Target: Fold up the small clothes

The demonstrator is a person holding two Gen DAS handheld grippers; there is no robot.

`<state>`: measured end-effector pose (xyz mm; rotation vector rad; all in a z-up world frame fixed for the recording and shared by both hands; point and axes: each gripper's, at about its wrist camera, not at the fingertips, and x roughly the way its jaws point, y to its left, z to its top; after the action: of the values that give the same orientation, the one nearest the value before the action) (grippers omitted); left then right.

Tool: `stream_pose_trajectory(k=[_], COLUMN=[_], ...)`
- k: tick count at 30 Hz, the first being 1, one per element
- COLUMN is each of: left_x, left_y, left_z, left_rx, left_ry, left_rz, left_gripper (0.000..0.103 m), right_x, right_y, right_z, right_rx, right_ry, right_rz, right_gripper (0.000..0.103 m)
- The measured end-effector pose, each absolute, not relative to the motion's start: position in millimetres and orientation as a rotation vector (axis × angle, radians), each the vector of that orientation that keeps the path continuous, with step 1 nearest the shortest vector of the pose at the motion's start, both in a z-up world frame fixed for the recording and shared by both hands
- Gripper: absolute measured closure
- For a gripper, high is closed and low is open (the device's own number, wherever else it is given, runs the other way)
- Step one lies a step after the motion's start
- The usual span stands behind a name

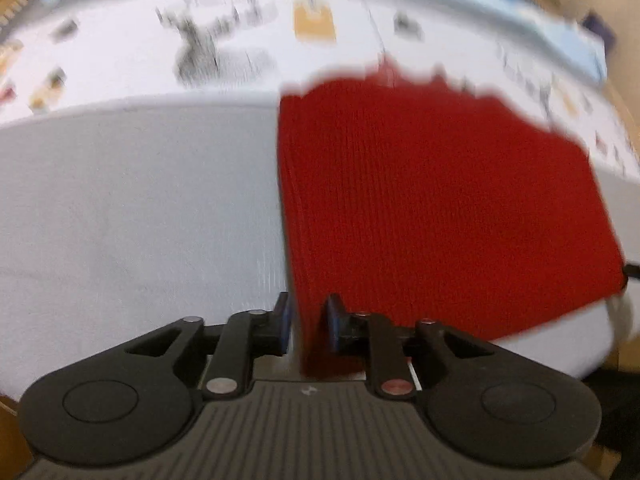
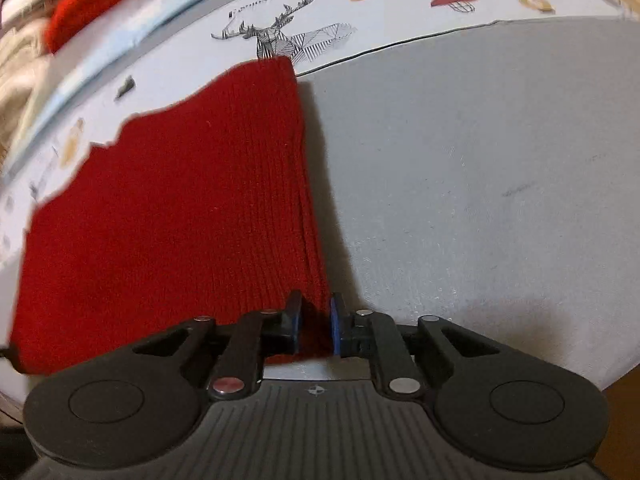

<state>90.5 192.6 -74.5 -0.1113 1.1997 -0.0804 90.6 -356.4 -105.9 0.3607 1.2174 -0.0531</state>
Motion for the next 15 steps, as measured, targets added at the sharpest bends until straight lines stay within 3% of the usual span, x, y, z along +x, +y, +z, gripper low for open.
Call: stream_pose_trajectory(k=[3,6,11,14,15], left_x=[88.6,94.0,97.4,97.5,98.1], left_y=[193.3,175.9,163.3,168.5,171.1], left_z=[-63.4,-84.5,-113.3,-90.2,-85.3], left_rx=[-0.21,-0.153,-0.012,-0.083,-0.094], left_ry=[1.15,1.253,1.392,1.301,1.283], left_rz=[-0.197,-0.258,-0.187,-0.209,-0.222], left_gripper=[0.083,0.083,0.082,0.078,0.072], right_x=[85.1,81.1,88.6,89.2,88.8], right_y=[-355.5,-349.2,-329.0,-321.1,-323.6], right_z=[-78.6,-64.4,-108.0,-104.6,-97.8], right_rx=[0.328,0.3,0.207,0.163,0.185], right_ry=[1.087,1.007,1.253,1.229,1.201], right_rz=[-0.106,-0.022,0.061,0.07,0.067], right_gripper=[0.08,0.08,0.08,0.08,0.08])
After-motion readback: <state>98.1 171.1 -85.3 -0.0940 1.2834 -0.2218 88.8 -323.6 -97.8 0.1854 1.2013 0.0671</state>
